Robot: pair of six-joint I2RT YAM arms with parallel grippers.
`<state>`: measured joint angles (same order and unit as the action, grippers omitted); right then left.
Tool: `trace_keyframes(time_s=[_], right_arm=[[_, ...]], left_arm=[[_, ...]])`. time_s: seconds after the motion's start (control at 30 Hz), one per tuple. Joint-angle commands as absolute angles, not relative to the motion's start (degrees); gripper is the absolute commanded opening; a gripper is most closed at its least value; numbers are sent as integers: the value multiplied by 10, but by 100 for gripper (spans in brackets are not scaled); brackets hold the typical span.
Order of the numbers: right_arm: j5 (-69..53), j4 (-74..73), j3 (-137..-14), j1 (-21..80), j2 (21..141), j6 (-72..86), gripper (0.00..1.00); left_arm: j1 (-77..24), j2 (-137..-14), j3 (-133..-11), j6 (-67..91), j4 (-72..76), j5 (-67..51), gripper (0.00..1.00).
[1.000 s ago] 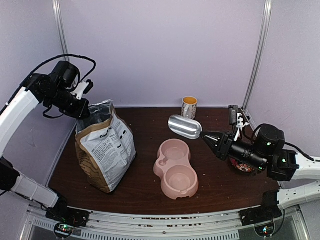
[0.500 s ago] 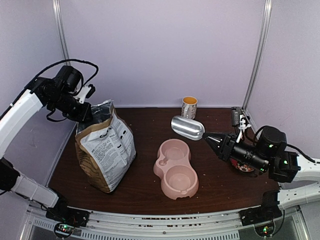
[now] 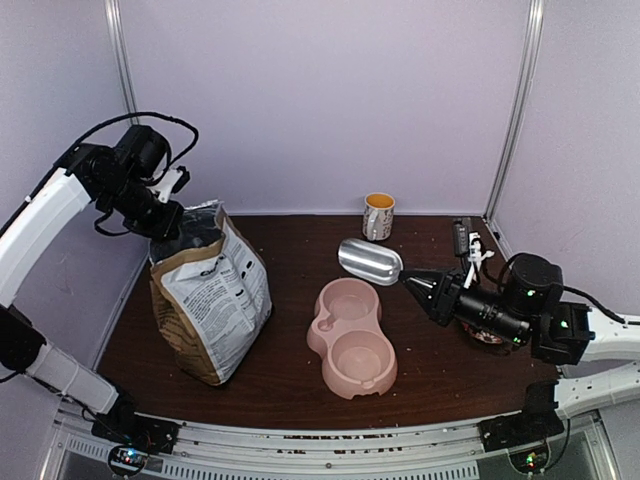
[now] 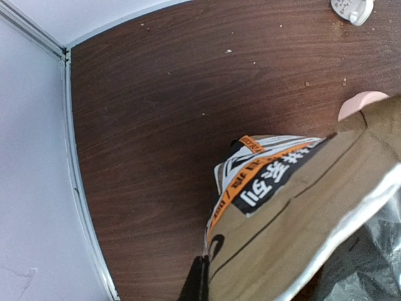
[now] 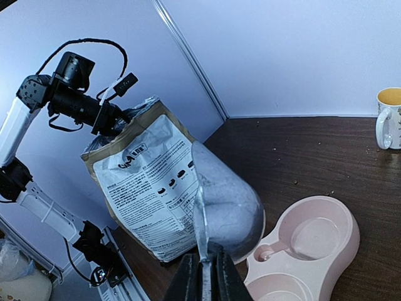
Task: Serve the pet food
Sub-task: Pick up the pet food bag at the center of the board, then adjust the pet food bag at the center of the board.
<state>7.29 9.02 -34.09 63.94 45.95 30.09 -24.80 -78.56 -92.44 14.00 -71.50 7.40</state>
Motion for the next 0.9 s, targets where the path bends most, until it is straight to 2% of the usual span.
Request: trace_keyframes(time_s=[0.0, 0.23, 0.4, 0.5, 0.63, 0.73, 0.87], right_arm=[[69, 113, -345, 642, 463, 295, 0], [69, 106, -346, 642, 455, 287, 0], [66, 104, -355, 642, 463, 279, 0], [61, 97, -360, 642, 463, 278, 0], [63, 93, -345, 642, 448, 282, 0], [71, 93, -329, 642, 431, 287, 0], [78, 80, -318, 642, 413, 293, 0]], left_arm=[[-245, -817, -1041, 120, -724, 161, 0], [-245, -866, -1186, 77, -749, 365, 0], [-244, -915, -1310, 54, -753, 454, 0], [-244, -929, -1331, 46, -741, 498, 0], [-261, -928, -1281, 59, -736, 503, 0], [-302, -912, -1167, 84, -701, 511, 0], [-369, -907, -1007, 138, -663, 461, 0]])
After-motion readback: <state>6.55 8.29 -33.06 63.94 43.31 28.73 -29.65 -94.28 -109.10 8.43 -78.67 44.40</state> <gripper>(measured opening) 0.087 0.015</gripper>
